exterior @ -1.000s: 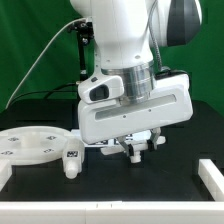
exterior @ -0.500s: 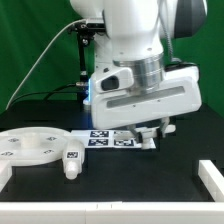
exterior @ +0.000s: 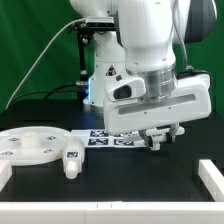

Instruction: Assemble round table

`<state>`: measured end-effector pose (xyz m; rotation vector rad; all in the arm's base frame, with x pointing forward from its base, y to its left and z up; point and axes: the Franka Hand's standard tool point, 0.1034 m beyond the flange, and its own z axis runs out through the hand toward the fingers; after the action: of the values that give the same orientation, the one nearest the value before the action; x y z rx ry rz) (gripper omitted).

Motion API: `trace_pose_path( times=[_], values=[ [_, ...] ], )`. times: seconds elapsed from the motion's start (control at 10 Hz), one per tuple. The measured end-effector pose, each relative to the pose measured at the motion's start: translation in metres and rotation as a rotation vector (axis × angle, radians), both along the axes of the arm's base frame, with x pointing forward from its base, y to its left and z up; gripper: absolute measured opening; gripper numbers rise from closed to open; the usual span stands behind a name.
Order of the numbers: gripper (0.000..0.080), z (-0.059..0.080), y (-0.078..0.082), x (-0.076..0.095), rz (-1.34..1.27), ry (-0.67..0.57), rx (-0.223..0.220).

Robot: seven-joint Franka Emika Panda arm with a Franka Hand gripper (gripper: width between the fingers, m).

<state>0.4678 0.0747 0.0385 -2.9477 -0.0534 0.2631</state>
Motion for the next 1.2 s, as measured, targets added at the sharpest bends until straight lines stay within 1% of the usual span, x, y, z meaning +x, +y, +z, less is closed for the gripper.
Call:
trace_pose_path(
  times=[0.1, 0.2, 0.3, 0.4, 0.6, 0.7, 0.8, 0.9, 1.2],
  values=[
    [0.0284, 0.0, 0.008, -0.012, -0.059, 0.125, 0.002],
    [0.0284, -0.001, 0.011, -0.009, -0.07, 0.161, 0.011],
    [0.0284, -0.005, 0.013, -0.009, -0.09, 0.164, 0.007],
    [0.0284, -0.009, 0.017, -0.013, -0.117, 0.156, -0.006],
    [0.0284, -0.009, 0.016, -0.013, -0.104, 0.157, -0.003],
    [0.0284, -0.012, 0.019, -0.015, -0.111, 0.161, -0.006],
    [0.0284, -0.02, 0.028, -0.024, -0.135, 0.175, -0.018],
    [0.0284, -0.025, 0.033, -0.03, -0.126, 0.189, -0.019],
    [0.0284, -0.028, 0.034, -0.032, -0.123, 0.195, -0.02]
  ],
)
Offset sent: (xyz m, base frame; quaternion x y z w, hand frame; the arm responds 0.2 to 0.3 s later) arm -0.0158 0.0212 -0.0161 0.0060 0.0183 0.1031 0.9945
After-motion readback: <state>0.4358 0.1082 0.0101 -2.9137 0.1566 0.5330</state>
